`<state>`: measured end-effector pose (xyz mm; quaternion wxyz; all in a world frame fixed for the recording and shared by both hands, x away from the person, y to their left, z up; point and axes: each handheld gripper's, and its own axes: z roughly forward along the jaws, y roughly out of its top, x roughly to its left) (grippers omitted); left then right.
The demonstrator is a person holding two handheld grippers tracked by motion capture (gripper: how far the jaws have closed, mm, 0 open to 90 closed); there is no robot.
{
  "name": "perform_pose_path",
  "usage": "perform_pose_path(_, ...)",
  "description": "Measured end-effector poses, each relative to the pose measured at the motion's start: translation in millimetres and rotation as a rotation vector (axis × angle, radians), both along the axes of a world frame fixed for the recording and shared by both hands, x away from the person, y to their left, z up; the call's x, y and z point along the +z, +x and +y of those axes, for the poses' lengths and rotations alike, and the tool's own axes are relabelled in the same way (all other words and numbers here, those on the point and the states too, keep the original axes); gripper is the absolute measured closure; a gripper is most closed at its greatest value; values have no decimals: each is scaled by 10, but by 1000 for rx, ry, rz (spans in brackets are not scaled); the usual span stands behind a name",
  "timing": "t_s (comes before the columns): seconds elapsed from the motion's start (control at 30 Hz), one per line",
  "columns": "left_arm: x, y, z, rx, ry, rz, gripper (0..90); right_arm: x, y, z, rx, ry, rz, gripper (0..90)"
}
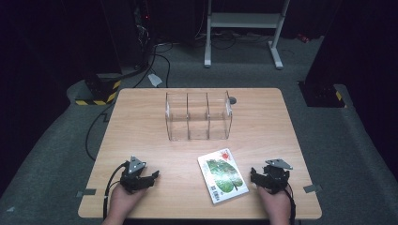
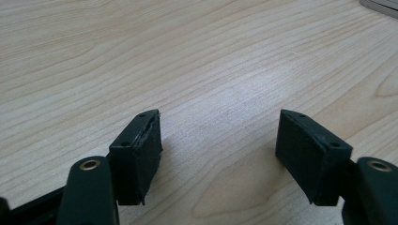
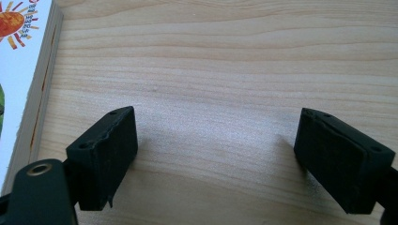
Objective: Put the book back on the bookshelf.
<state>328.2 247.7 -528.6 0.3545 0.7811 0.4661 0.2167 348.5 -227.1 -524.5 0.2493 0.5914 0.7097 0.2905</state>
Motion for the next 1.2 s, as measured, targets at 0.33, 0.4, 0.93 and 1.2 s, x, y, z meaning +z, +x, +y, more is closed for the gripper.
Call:
perform_pose_path(0.33, 0, 6, -3, 5, 1, 1, 308, 5, 4, -4, 23, -6, 2, 148)
perform_pose_path(0.4, 0, 6, -3, 5, 1, 1, 308, 7, 4, -4, 27, -5, 4, 149)
perform_pose_path(0.93, 0, -4, -3, 0, -1, 2, 308, 260, -131, 4, 66, 65, -112, 319)
perform_pose_path(1.2, 0, -6, -3, -2, -2, 2, 309, 408, -180, 101, 121, 113, -148, 286)
